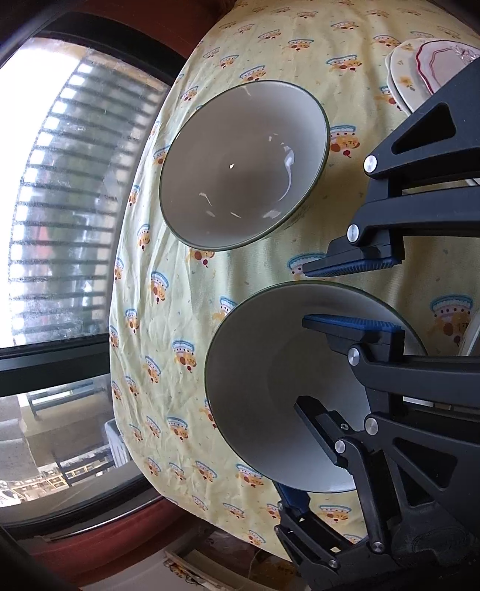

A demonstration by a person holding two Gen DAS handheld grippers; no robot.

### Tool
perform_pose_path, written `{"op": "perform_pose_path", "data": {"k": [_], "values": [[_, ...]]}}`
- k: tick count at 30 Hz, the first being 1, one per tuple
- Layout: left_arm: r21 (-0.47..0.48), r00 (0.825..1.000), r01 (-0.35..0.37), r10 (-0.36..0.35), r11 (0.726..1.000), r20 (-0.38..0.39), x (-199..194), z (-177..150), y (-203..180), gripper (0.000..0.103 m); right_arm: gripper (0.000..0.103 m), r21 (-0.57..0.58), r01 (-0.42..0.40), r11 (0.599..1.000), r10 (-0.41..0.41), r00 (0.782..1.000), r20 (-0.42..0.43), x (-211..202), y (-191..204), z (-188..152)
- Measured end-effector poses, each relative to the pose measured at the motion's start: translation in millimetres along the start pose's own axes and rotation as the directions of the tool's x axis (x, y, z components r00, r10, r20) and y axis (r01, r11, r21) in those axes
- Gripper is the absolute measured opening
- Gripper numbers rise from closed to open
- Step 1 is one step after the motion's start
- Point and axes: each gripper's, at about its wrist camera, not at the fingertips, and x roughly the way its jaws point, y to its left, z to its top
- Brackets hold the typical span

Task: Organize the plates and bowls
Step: 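Lift the cream bowl off the cloth with both grippers, then carry the cream bowl with both grippers over the large bowl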

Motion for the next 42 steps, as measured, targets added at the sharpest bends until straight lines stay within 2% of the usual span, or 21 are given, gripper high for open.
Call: {"op": "perform_pose_path", "data": {"k": [5,8,10,12,13,14,17,24,34,42], "values": [[0.038,0.999,-0.030,0.028,0.999,0.043,-6,8,2,0.076,0.024,-0.039,-0.001,0.999,0.002,1.000,0.025,-2,1,4],[0.074,0.998,0.015,-0.020,0.997,0.060,-6,10,3,0.076,0.024,-0.065,0.002,0.998,0.000,0.999,0.036,-2,0,7],[0.079,0.998,0.063,-0.065,0.995,0.025,-1,11,3,0.071,0.024,-0.067,-0.019,0.998,0.021,1.000,0.022,1,-2,9],[0.081,0.995,0.096,-0.096,0.992,-0.009,4,12,3,0.058,0.024,-0.064,-0.052,0.997,0.054,0.998,0.015,2,-4,9],[0.082,0.995,0.099,-0.097,0.992,-0.025,7,11,2,0.040,0.024,-0.061,-0.077,0.995,0.078,0.997,0.009,3,-4,9],[0.081,0.996,0.084,-0.081,0.993,-0.040,9,11,1,0.035,0.022,-0.058,-0.096,0.994,0.096,0.995,0.003,3,-4,8],[0.082,0.998,0.054,-0.051,0.995,-0.042,8,11,0,0.030,0.014,-0.071,-0.063,0.995,0.064,0.998,0.006,2,-3,8],[0.099,0.998,0.033,-0.027,0.995,-0.057,3,10,-5,0.027,0.013,-0.051,-0.050,0.997,0.050,0.999,-0.002,-2,-5,9],[0.100,0.999,0.019,-0.023,0.995,0.034,-35,24,-11,0.027,0.013,-0.068,-0.019,0.997,0.024,0.998,0.064,-40,-3,15],[0.115,0.995,0.022,-0.033,0.993,0.098,-70,16,-20,0.027,0.013,-0.077,0.001,0.997,0.008,0.993,0.117,-80,0,2]]}}
